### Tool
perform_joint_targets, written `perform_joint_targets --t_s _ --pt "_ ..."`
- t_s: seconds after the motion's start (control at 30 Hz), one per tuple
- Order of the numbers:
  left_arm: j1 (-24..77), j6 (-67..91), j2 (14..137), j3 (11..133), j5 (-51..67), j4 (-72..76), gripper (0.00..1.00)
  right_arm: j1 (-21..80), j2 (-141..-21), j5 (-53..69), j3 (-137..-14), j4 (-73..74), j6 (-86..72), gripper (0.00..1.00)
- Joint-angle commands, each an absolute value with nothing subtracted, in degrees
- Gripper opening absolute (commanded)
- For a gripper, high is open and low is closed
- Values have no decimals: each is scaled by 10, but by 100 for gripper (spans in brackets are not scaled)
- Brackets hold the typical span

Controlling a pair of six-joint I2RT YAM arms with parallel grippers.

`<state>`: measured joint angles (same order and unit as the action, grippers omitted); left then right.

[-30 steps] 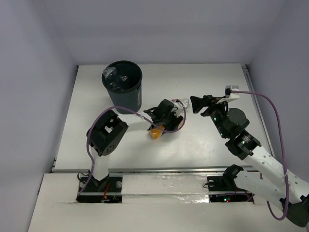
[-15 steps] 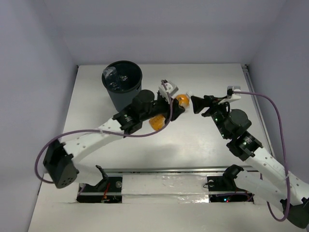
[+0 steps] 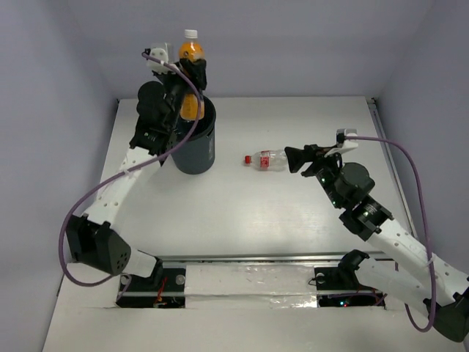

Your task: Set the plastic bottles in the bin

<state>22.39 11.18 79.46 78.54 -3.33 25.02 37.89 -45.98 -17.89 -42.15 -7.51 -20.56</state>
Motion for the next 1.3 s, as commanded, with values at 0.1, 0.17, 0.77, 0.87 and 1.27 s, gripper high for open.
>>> perform_joint_targets --t_s 0.1,0.17,0.77,0.87,1.27 --pt "167 138 865 852 -57 314 44 376 -468 -149 -409 -130 -187 74" --pt "161 134 884 852 -65 327 44 376 -464 -147 -406 -137 -182 74" --pt "161 119 915 689 -95 525 49 376 -462 -129 -382 -175 -171 74" --pt "167 113 913 658 -100 547 59 376 -468 -128 -384 -175 -171 74" --pt "178 110 873 617 -122 559 94 376 -483 -140 -385 -173 -171 70"
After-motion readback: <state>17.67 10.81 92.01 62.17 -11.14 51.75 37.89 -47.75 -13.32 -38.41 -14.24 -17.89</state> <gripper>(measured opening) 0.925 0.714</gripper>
